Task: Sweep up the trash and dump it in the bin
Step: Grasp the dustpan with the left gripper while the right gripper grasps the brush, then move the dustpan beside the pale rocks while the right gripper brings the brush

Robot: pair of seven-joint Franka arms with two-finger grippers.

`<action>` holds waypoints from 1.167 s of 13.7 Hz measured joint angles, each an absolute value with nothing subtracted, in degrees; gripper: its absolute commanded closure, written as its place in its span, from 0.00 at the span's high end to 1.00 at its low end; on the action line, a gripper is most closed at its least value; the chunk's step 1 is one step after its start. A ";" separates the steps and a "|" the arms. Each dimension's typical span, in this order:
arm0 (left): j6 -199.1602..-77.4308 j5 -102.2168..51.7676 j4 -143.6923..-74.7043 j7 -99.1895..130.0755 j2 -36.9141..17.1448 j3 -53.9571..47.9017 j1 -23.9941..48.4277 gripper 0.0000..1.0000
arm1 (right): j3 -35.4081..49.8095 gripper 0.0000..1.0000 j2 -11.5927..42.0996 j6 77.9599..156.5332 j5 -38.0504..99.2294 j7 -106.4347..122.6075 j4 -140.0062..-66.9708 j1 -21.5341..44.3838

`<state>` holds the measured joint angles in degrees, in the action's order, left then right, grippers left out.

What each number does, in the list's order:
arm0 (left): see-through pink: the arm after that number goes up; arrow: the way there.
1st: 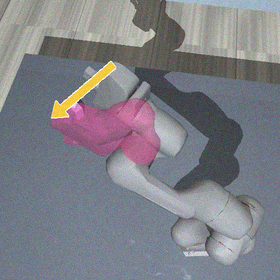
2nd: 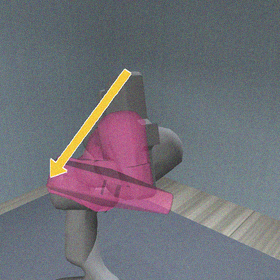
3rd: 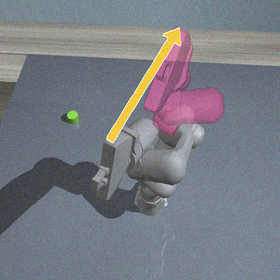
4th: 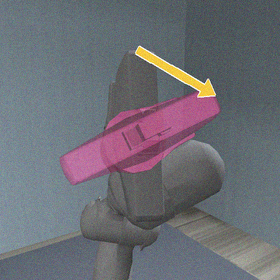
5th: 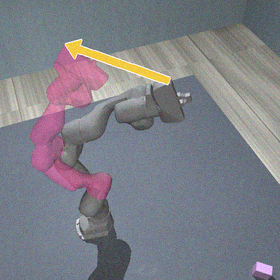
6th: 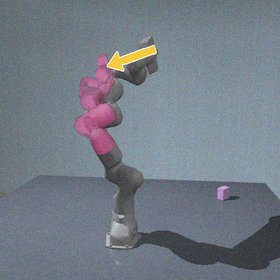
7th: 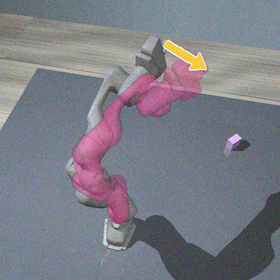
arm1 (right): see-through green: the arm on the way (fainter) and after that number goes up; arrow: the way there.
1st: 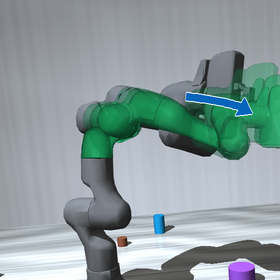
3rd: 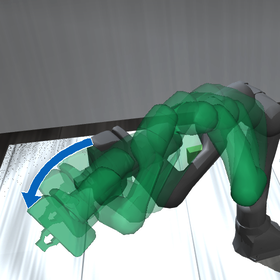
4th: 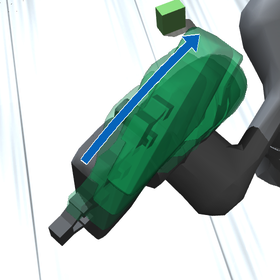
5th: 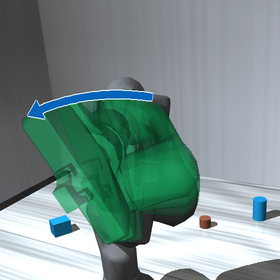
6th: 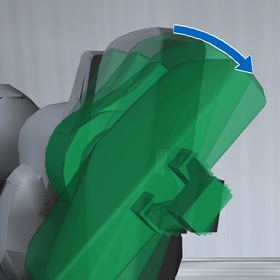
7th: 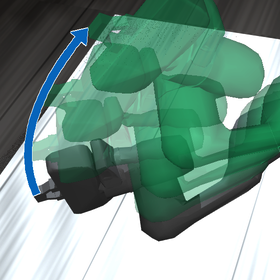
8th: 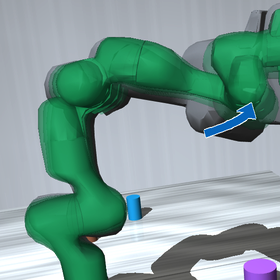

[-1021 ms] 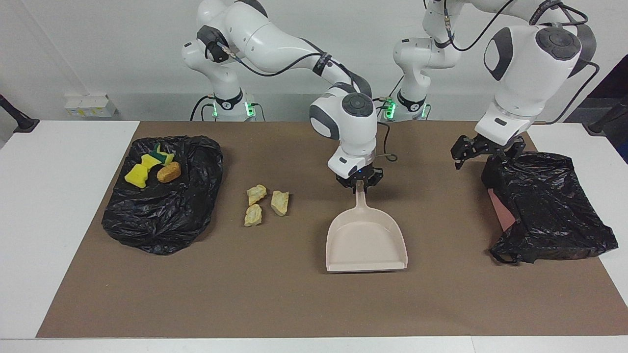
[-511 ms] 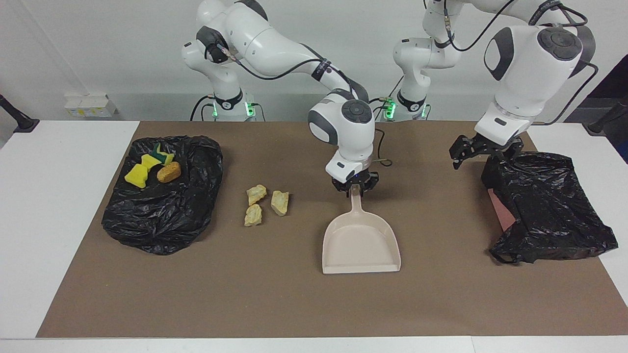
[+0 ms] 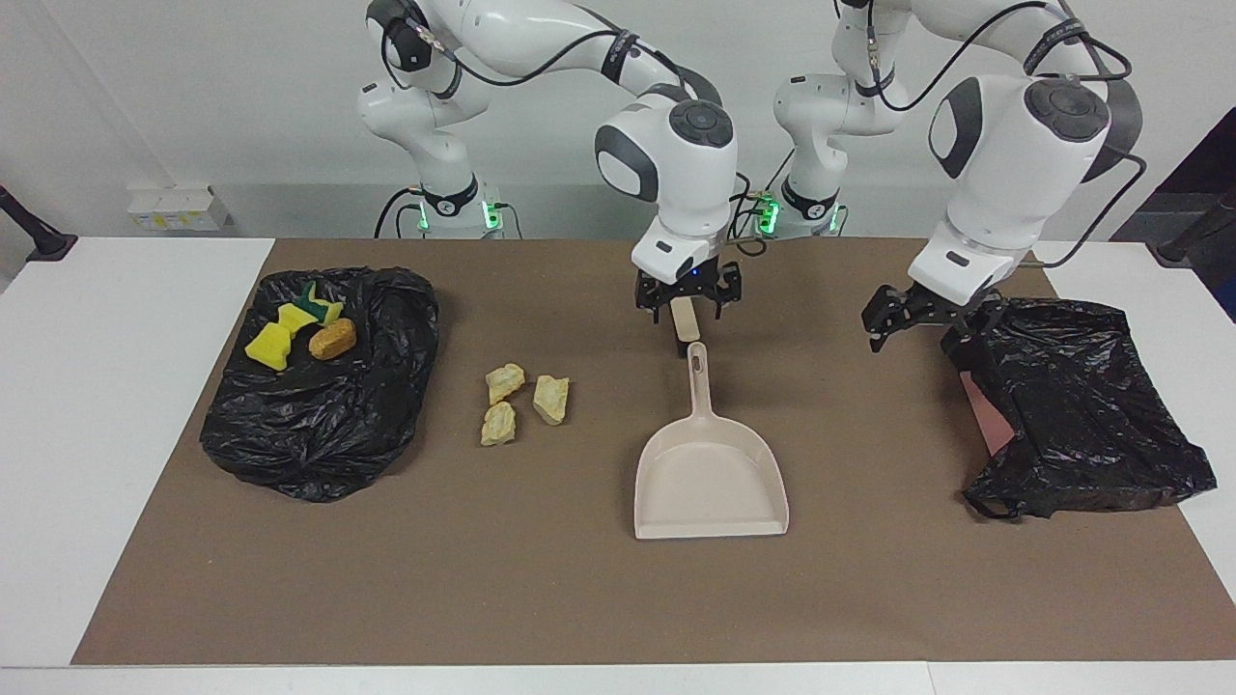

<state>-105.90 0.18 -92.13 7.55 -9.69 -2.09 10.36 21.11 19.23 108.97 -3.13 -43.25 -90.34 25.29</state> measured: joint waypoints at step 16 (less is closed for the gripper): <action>-126.21 -0.01 -106.26 34.43 -18.03 -2.74 29.63 0.00 | 21.49 1.00 6.02 134.74 7.90 -41.18 -127.38 35.76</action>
<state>-126.21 -0.01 -106.26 34.43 -18.03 -2.74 29.63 21.49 6.02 134.74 7.90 -41.18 -127.38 35.76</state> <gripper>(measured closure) 0.225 0.000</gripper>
